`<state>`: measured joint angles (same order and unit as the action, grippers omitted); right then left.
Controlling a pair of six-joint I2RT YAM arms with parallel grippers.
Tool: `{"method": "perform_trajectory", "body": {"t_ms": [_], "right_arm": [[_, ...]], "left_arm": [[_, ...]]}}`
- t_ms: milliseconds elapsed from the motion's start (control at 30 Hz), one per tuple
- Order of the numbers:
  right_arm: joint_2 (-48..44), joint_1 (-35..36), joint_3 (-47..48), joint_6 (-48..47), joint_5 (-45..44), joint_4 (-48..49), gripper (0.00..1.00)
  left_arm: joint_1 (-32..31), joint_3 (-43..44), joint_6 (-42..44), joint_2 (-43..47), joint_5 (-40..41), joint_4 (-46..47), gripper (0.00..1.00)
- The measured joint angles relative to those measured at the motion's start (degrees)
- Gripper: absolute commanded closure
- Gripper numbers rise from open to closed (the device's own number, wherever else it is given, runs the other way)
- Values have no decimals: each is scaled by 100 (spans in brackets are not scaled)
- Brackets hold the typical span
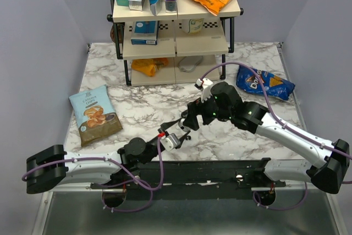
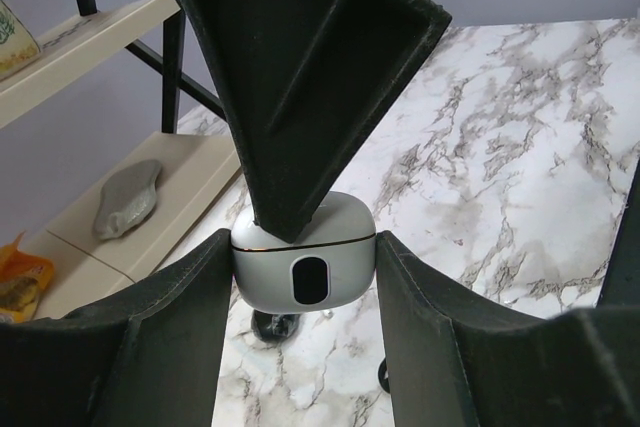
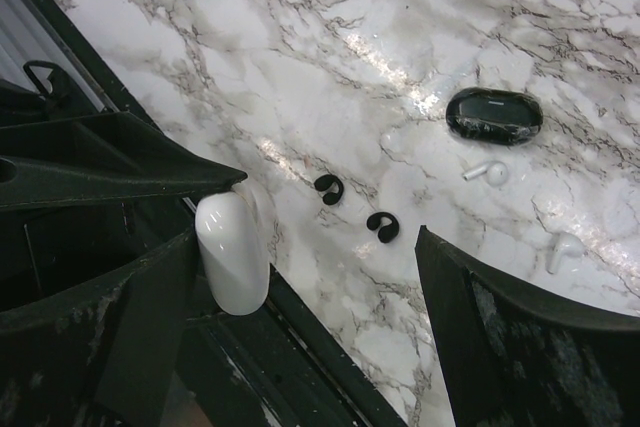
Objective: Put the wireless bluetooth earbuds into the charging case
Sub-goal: Open the charging case.
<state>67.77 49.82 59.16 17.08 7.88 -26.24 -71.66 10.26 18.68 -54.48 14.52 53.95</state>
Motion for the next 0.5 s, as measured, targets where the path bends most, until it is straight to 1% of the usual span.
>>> {"method": "perform_trajectory", "body": {"t_ms": [500], "right_arm": [[-98, -2, 0, 2, -286, -37, 3]], "left_arm": [[-11, -103, 0, 92, 101, -13, 100]]}}
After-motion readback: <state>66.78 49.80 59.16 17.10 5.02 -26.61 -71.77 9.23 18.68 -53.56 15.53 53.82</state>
